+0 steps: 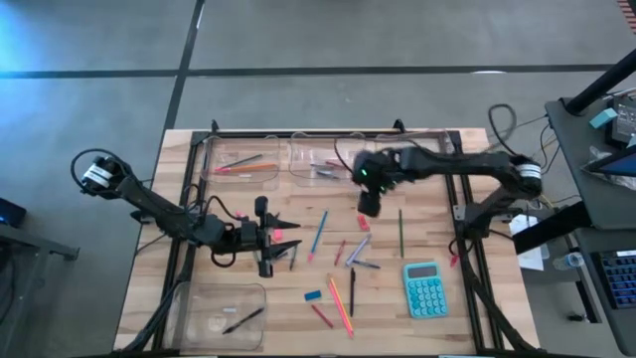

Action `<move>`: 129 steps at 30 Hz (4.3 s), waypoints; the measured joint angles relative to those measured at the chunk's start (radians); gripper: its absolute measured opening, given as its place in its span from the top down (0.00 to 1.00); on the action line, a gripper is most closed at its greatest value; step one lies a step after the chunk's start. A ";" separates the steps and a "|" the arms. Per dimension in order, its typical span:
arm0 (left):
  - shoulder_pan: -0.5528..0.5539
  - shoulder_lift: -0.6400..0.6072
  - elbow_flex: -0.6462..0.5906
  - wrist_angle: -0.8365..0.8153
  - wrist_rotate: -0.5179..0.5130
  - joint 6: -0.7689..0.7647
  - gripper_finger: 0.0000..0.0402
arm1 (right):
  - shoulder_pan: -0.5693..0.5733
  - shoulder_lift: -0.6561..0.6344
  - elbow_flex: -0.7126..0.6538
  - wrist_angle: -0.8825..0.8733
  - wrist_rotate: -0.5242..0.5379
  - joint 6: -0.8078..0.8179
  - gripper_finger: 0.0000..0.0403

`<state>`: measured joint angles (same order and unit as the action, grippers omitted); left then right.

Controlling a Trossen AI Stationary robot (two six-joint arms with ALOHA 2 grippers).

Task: Sort crayons/erasers/pens/pencils in bins
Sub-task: Put the green colored pencil into the top left transparent bin

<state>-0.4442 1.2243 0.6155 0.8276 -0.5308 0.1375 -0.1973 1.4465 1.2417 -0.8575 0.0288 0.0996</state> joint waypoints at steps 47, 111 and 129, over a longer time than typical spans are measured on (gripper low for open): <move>0.000 0.000 0.000 0.001 -0.001 -0.002 0.63 | 0.339 -0.271 -0.823 0.338 0.174 0.783 0.78; 0.066 0.064 0.007 -0.015 0.003 -0.055 0.63 | 0.467 -0.119 -0.684 0.631 0.076 0.546 0.52; 0.066 0.066 0.006 -0.015 0.003 -0.056 0.63 | 0.492 0.126 -0.607 0.440 0.138 0.605 0.58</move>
<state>-0.3782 1.2904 0.6220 0.8127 -0.5274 0.0818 0.2951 1.5723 0.6346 -0.4177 0.1665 0.7042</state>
